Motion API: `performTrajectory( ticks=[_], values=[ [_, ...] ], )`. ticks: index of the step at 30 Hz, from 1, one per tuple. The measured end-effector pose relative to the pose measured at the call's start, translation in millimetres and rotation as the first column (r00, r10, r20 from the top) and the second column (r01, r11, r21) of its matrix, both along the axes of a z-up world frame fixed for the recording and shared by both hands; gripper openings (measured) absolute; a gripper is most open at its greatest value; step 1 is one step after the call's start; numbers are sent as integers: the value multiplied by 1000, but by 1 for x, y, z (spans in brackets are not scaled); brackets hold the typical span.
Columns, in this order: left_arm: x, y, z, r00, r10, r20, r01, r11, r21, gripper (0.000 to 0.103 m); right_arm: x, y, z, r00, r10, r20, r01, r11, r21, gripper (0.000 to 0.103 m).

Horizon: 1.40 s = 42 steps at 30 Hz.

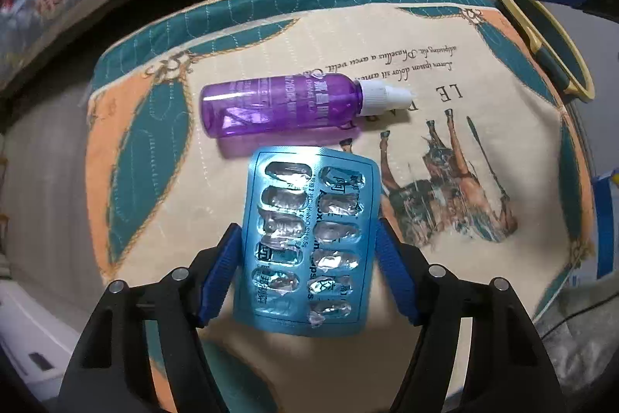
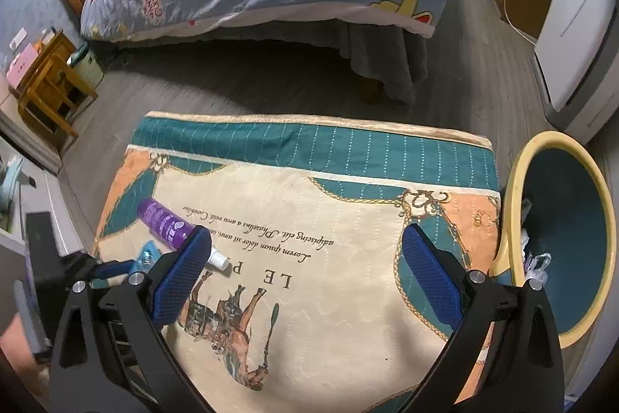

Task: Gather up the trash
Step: 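Grasp the blue blister pack with the left tool while the right grasps the purple spray bottle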

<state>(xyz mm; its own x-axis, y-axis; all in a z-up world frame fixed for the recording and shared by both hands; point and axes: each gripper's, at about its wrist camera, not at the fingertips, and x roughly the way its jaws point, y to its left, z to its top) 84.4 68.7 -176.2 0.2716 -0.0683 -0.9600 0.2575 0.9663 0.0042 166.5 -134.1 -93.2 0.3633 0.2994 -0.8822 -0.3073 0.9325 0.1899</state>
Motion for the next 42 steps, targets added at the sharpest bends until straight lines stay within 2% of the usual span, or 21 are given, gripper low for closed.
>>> performTrajectory(
  ticks=[4, 7, 10, 12, 15, 17, 22, 28, 29, 30, 35, 42],
  values=[
    [-6, 5, 38, 999, 12, 45, -13, 1000, 13, 70, 0, 16, -5, 999, 50, -9, -50, 999, -7, 97],
    [-10, 18, 67, 996, 18, 85, -21, 999, 37, 70, -2, 40, -12, 992, 130, -1, -130, 991, -36, 97],
    [-14, 34, 77, 993, 59, 104, -67, 995, 74, 70, -7, 67, -18, 974, 226, 20, -224, 972, -73, 97],
    [-11, 55, 75, 986, 139, 96, -142, 990, 25, 70, -10, 84, -25, 959, 283, 24, -280, 956, -90, 96],
    [-10, 69, 74, 976, 199, 90, -199, 980, -6, 70, -14, 110, -35, 930, 368, 21, -363, 924, -119, 86],
    [-17, 77, 74, 975, 201, 93, -202, 979, -2, 70, -16, 127, -45, 906, 424, 12, -419, 898, -137, 77],
    [-14, 79, 72, 974, 201, 107, -202, 979, -7, 70, -22, 165, -65, 855, 518, -13, -513, 843, -161, 67],
    [-17, 80, 69, 981, 167, 102, -171, 985, 36, 70, -25, 183, -78, 836, 546, -51, -545, 819, -177, 45],
    [-18, 79, 69, 982, 160, 102, -165, 986, 39, 70, -25, 184, -77, 837, 544, -57, -545, 820, -174, 37],
    [-19, 79, 70, 982, 155, 103, -160, 986, 42, 70, -24, 183, -76, 841, 538, -61, -539, 823, -176, 35],
    [-19, 73, 75, 983, 135, 120, -141, 989, 39, 70, -23, 163, -57, 870, 490, -53, -492, 858, -145, 34],
    [-16, 41, 87, 984, 76, 162, -85, 995, 52, 70, -23, 118, -28, 905, 425, -28, -425, 894, -143, 34]
  ],
)
